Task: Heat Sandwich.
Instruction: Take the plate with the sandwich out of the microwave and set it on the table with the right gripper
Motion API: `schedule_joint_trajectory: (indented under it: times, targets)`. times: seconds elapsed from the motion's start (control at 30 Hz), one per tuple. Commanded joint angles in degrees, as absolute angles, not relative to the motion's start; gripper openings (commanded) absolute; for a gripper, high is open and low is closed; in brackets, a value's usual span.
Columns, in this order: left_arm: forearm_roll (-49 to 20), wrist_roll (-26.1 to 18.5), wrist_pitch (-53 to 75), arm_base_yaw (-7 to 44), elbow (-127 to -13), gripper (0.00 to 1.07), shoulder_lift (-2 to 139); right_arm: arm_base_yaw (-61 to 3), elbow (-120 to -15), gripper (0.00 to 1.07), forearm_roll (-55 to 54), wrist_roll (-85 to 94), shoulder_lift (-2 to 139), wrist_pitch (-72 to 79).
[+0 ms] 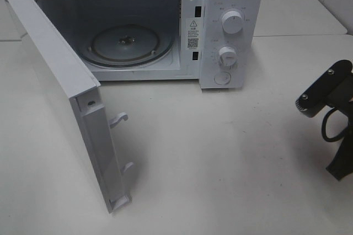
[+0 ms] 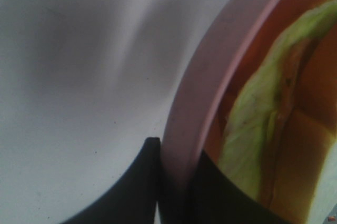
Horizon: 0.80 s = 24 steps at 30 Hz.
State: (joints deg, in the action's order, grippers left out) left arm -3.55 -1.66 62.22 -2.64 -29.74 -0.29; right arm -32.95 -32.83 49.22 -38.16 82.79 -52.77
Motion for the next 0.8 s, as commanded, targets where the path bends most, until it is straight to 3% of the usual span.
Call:
schedule_joint_trajectory:
  times: [0.03,0.8]
  targets:
    - [-3.61,-1.49,61.54,-2.81,-29.51,0.98,-0.63,-32.83,-34.84,0.05,51.28,-39.3,86.29,-53.69]
    - [-3.61,-1.49,61.54,-2.81,-29.51,0.98,-0.63,-31.23,-39.99,0.09,51.74,-50.31,104.22,-47.38]
